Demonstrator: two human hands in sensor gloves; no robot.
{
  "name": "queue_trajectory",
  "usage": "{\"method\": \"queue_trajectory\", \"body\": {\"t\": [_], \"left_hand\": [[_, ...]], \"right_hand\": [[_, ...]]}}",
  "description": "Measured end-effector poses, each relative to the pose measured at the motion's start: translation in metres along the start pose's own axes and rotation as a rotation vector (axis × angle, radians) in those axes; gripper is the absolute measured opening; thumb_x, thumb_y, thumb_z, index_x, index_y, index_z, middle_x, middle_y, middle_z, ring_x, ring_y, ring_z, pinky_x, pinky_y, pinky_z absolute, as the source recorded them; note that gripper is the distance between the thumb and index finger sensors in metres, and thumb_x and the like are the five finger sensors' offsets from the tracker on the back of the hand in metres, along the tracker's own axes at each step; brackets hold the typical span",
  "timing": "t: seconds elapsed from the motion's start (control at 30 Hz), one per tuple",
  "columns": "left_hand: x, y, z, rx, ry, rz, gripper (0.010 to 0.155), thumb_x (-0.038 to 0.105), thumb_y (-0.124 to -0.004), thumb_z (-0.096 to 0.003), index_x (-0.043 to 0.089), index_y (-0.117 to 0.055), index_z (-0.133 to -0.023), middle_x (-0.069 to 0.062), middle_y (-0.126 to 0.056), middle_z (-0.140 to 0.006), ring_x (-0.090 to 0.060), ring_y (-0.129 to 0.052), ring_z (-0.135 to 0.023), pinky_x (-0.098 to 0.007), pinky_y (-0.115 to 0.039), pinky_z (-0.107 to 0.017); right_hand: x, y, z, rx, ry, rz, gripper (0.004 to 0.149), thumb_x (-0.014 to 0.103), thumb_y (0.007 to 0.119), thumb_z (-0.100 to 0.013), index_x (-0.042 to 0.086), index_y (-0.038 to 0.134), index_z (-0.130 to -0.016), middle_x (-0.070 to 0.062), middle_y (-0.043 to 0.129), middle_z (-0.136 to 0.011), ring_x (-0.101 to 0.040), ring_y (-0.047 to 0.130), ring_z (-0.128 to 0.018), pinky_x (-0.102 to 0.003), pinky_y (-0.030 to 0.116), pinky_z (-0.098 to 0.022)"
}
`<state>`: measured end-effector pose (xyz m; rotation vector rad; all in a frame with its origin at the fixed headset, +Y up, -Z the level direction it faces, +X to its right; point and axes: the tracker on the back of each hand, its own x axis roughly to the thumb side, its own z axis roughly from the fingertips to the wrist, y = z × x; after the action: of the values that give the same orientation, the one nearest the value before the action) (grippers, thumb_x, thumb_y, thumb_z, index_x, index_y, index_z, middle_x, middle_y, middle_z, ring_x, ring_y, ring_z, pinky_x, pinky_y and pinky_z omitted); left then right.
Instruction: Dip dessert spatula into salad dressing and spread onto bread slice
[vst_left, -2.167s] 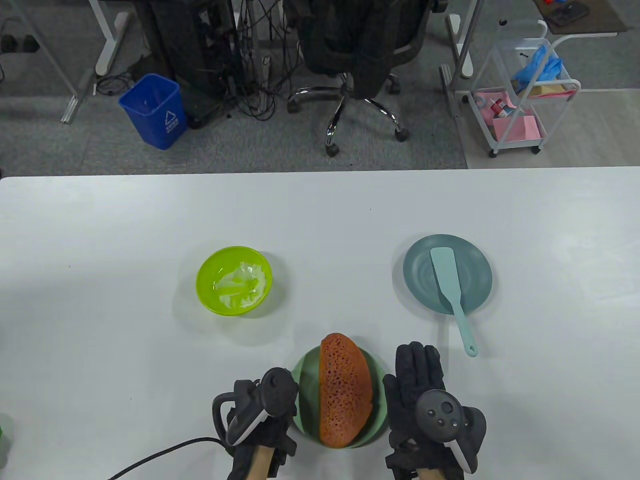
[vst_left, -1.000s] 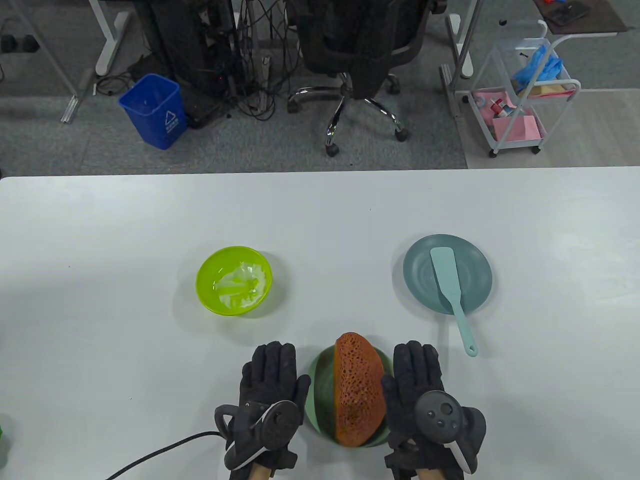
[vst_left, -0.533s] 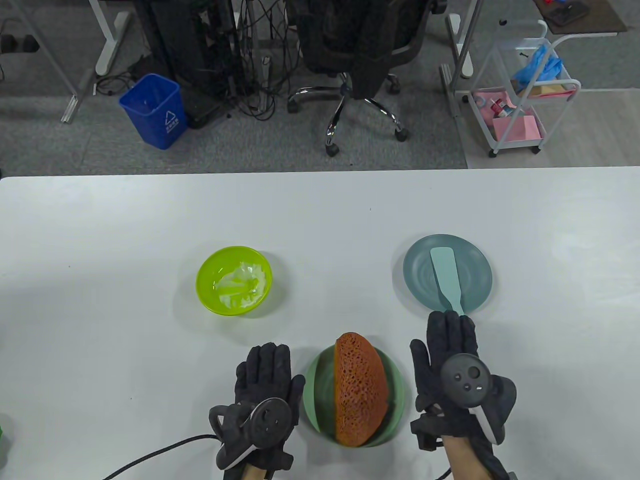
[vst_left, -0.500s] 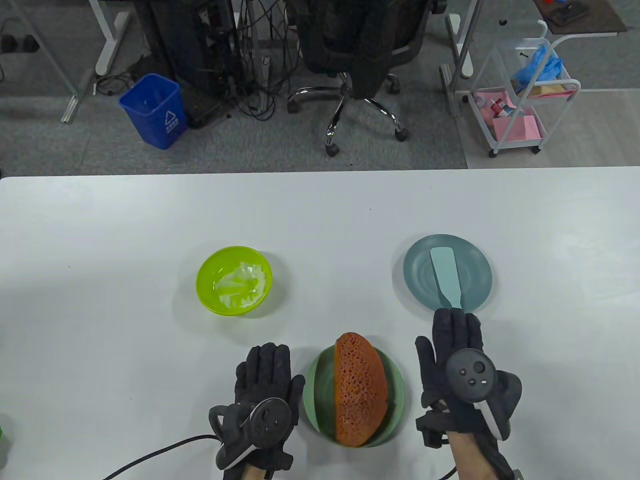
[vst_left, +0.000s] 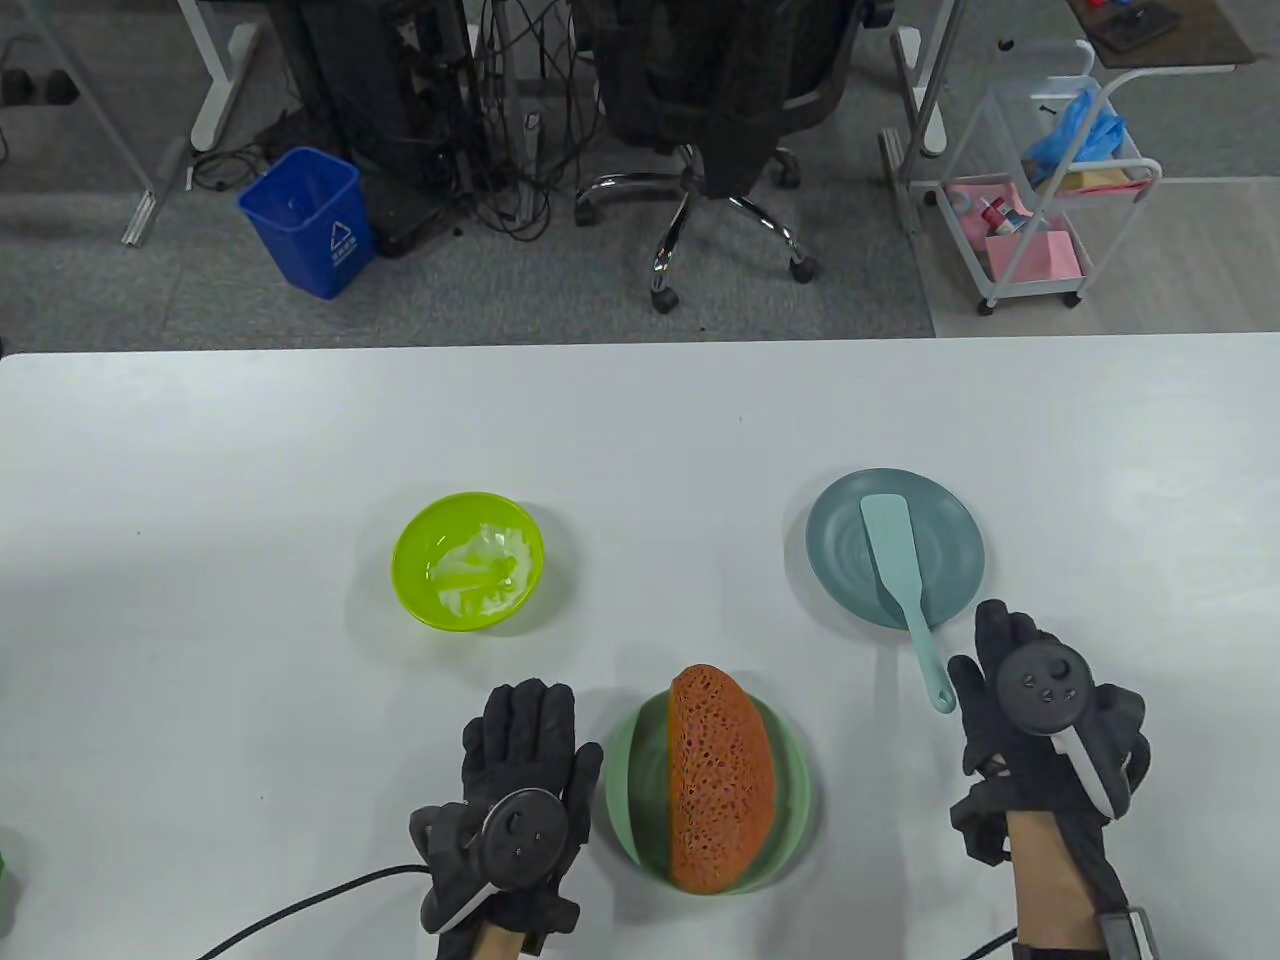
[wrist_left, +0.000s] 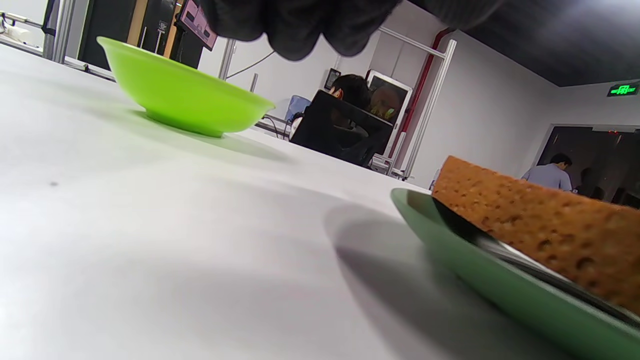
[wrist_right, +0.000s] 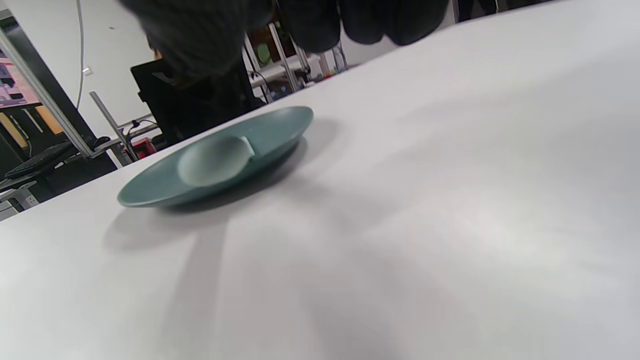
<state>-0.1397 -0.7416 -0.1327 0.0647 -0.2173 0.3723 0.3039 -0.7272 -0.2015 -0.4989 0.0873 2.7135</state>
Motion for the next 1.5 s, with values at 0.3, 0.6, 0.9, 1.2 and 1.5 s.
{"method": "queue_trajectory", "body": {"t": [0.3, 0.6, 0.9, 1.2, 1.5], "left_hand": [[-0.003, 0.0, 0.0, 0.006, 0.011, -0.005, 0.067, 0.049, -0.054, -0.0645, 0.008, -0.053, -0.116, -0.028, -0.049, -0.117, -0.057, -0.052, -0.106, -0.068, -0.043, -0.071], [-0.004, 0.0, 0.0, 0.011, 0.016, -0.007, 0.067, 0.05, -0.054, -0.0645, 0.008, -0.053, -0.116, -0.027, -0.049, -0.117, -0.057, -0.052, -0.106, -0.068, -0.043, -0.071], [-0.005, -0.001, 0.0, 0.003, 0.02, -0.005, 0.067, 0.05, -0.054, -0.0644, 0.007, -0.054, -0.116, -0.027, -0.05, -0.117, -0.056, -0.053, -0.106, -0.068, -0.044, -0.071], [-0.007, -0.002, -0.001, -0.007, 0.061, 0.002, 0.067, 0.05, -0.051, -0.0648, 0.008, -0.054, -0.116, -0.027, -0.05, -0.117, -0.057, -0.053, -0.106, -0.068, -0.044, -0.071], [-0.008, -0.001, -0.001, 0.001, 0.053, 0.014, 0.069, 0.052, -0.05, -0.0645, 0.007, -0.054, -0.116, -0.028, -0.05, -0.117, -0.057, -0.053, -0.106, -0.068, -0.044, -0.071]], "right_hand": [[-0.015, 0.023, -0.022, 0.1, -0.096, -0.02, 0.08, 0.015, 0.095, -0.055, 0.044, 0.042, -0.107, 0.003, 0.038, -0.12, -0.031, 0.047, -0.115, -0.044, 0.052, -0.086], [-0.006, 0.037, -0.029, 0.196, -0.227, -0.039, 0.083, 0.013, 0.096, -0.053, 0.053, 0.044, -0.103, 0.008, 0.024, -0.12, -0.031, 0.051, -0.11, -0.051, 0.052, -0.084], [0.007, 0.045, -0.032, 0.237, -0.29, -0.016, 0.073, 0.016, 0.093, -0.055, 0.053, 0.051, -0.102, 0.007, 0.025, -0.119, -0.033, 0.061, -0.102, -0.05, 0.061, -0.074], [0.02, 0.049, -0.039, 0.274, -0.339, -0.041, 0.058, 0.018, 0.09, -0.057, 0.045, 0.064, -0.101, 0.0, 0.028, -0.119, -0.032, 0.061, -0.106, -0.048, 0.062, -0.078], [0.021, 0.045, -0.04, 0.216, -0.35, -0.108, 0.05, 0.017, 0.084, -0.058, 0.041, 0.068, -0.099, -0.002, 0.027, -0.118, -0.028, 0.059, -0.111, -0.039, 0.065, -0.083]]}}
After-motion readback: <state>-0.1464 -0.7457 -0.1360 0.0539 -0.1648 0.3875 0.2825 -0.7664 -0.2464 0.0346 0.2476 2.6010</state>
